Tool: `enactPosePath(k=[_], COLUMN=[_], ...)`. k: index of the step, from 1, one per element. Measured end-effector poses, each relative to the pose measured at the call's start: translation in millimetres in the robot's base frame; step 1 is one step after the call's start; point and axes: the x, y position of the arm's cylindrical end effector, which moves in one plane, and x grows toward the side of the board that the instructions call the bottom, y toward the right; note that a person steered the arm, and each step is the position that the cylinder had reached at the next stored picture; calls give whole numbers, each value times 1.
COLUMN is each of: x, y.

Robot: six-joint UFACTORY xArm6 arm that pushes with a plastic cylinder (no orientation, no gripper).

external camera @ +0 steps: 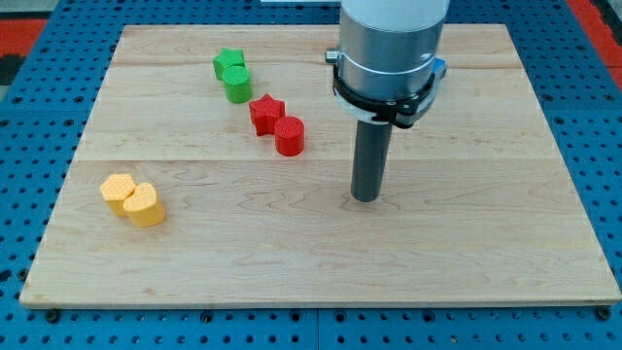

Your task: Point your arm at center

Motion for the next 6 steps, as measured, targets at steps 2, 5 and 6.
enactPosePath(k=[2,5,6], x=[-18,-56,-81], y=[5,-63,9])
